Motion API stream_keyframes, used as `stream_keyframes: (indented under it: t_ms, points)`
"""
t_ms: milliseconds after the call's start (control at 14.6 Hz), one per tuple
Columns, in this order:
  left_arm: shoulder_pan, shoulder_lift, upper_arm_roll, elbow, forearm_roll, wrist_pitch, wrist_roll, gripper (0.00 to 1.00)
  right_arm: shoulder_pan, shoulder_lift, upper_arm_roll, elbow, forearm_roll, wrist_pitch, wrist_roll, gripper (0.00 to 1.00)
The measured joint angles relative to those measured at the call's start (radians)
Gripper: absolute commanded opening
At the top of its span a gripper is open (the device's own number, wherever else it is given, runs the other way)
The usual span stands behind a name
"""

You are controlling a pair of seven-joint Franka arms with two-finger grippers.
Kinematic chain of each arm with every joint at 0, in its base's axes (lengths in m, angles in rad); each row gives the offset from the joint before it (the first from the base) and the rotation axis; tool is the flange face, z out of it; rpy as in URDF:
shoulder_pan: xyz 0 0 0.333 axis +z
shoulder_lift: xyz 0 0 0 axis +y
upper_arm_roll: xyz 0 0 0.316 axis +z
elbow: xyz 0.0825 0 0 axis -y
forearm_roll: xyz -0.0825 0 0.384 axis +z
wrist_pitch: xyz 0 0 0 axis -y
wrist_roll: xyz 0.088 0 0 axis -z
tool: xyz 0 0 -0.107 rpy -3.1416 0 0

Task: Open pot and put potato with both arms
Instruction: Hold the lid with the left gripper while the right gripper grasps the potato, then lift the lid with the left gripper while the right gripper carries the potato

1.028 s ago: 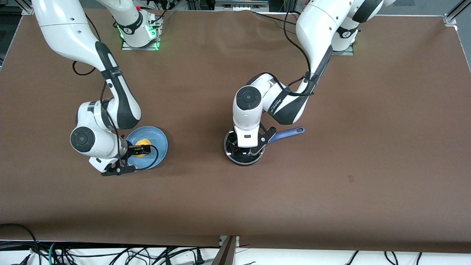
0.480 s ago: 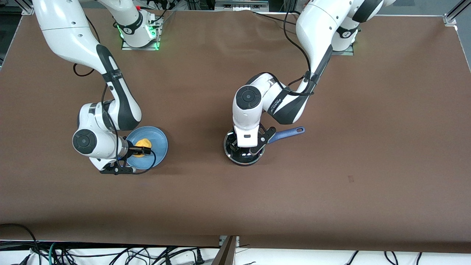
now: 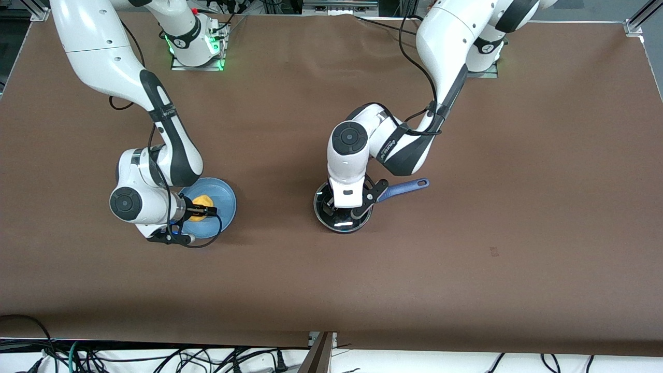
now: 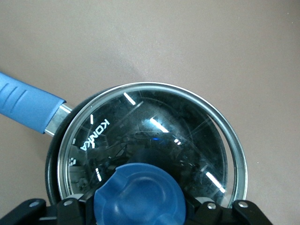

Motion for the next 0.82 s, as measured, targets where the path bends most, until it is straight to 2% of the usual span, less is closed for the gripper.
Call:
stream_keyframes:
  t_ms: [137, 274, 617, 823]
  points:
    - [0.000, 0.002, 0.000, 0.000, 0.000, 0.000, 0.000, 0.43, 0.000, 0.000, 0.000, 0.000, 0.000, 0.000, 0.001, 0.46]
    - [0.000, 0.004, 0.000, 0.000, 0.000, 0.000, 0.000, 0.41, 0.000, -0.001, 0.000, 0.001, 0.001, -0.001, 0.001, 0.33]
    - [0.000, 0.004, 0.002, 0.000, 0.000, 0.000, 0.000, 0.41, 0.000, -0.003, 0.000, 0.022, 0.014, -0.021, 0.001, 0.31]
    - [0.001, 0.004, 0.005, 0.001, 0.000, 0.000, 0.000, 0.41, 0.000, -0.007, 0.000, 0.091, 0.022, -0.100, 0.001, 0.31]
